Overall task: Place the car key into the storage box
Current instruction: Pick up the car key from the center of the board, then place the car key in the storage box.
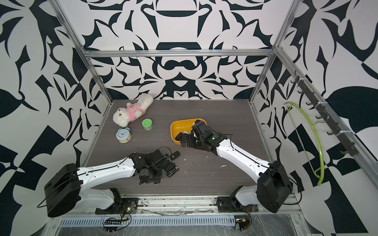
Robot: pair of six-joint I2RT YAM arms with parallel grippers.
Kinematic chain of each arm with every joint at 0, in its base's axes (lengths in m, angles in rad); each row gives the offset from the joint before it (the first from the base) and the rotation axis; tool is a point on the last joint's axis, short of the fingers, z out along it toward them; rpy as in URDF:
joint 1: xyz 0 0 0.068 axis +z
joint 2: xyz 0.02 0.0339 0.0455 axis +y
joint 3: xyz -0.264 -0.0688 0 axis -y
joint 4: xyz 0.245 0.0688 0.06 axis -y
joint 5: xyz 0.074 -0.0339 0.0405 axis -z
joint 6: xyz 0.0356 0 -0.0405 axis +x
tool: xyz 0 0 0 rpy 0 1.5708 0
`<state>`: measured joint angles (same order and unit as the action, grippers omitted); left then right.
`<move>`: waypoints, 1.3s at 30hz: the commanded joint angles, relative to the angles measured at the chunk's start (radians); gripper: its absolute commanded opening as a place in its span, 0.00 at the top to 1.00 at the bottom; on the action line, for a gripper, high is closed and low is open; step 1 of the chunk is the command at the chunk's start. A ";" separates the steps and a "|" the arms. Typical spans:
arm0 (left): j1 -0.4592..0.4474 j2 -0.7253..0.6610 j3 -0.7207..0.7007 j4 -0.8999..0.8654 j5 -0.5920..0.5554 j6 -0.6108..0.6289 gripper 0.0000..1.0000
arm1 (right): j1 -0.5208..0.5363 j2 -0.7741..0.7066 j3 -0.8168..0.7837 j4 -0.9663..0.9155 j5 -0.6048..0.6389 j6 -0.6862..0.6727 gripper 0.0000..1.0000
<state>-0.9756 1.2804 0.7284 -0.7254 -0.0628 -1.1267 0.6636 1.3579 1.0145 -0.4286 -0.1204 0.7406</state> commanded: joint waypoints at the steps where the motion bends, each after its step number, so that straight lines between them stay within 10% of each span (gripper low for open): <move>1: 0.026 -0.089 0.071 -0.087 -0.101 0.041 1.00 | 0.007 -0.024 0.014 0.016 0.021 0.016 0.00; 13: 0.157 -0.115 0.263 0.011 -0.218 0.192 1.00 | 0.007 -0.027 -0.006 0.005 0.088 0.042 0.00; 39: 0.242 0.672 0.825 0.175 -0.010 0.227 1.00 | 0.007 -0.195 -0.095 -0.177 0.373 0.043 0.00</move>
<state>-0.7593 1.9137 1.5265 -0.5453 -0.1181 -0.8719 0.6636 1.1889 0.9241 -0.5838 0.2001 0.7872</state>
